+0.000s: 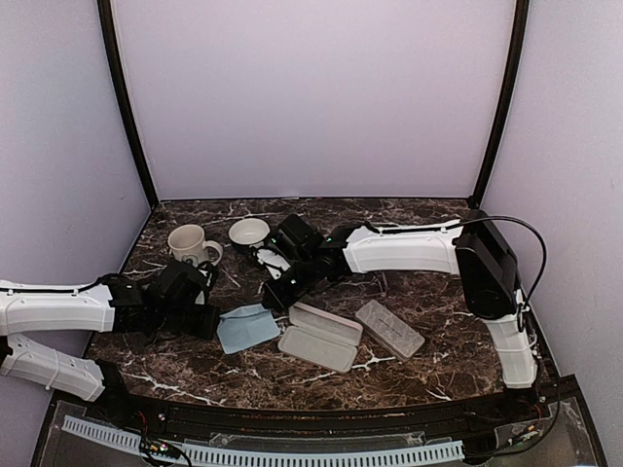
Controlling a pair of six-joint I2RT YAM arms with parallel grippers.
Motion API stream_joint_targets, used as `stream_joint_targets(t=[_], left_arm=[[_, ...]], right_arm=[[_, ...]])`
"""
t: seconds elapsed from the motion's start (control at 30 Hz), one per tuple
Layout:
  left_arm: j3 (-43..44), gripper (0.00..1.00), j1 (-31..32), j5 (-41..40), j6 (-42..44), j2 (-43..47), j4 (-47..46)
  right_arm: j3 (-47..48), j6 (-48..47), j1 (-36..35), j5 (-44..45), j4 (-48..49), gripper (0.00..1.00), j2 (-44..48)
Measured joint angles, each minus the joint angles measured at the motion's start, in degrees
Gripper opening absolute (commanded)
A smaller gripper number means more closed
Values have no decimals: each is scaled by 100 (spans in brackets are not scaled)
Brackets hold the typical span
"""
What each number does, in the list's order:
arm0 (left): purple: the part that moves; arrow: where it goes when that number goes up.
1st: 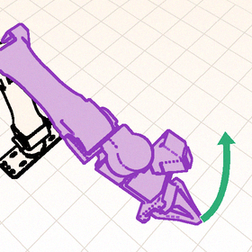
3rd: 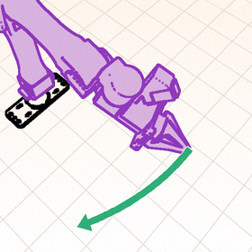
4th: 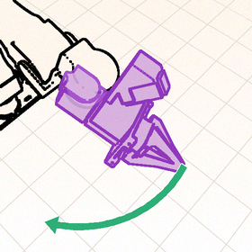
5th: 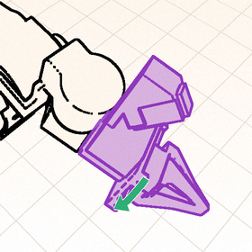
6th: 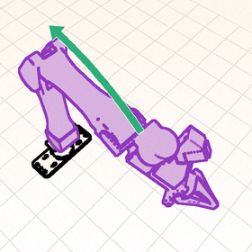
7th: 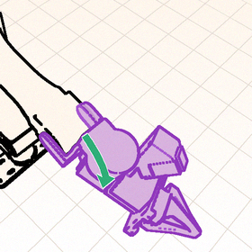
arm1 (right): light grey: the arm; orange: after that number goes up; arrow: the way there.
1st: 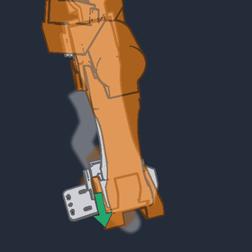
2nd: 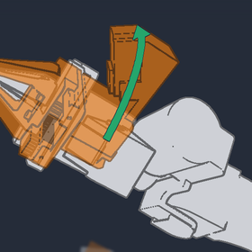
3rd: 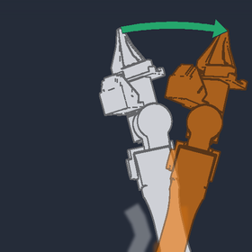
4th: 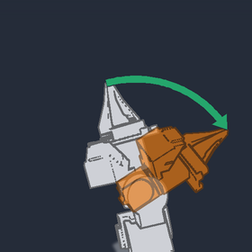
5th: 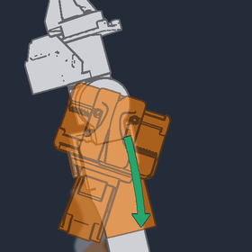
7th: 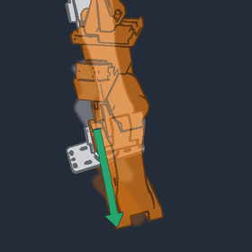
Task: Organize the sunglasses
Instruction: Fold the glasses cleaning cloth at the center of the board.
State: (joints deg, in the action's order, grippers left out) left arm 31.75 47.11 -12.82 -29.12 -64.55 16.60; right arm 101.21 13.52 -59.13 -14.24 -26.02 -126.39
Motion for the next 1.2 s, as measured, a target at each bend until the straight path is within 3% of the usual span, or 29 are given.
stream_joint_targets(t=[1.2], left_arm=[[-308, 0, 2, 813, 116, -151, -76]], right_arm=[[-17, 70, -116, 61, -166, 0, -11]])
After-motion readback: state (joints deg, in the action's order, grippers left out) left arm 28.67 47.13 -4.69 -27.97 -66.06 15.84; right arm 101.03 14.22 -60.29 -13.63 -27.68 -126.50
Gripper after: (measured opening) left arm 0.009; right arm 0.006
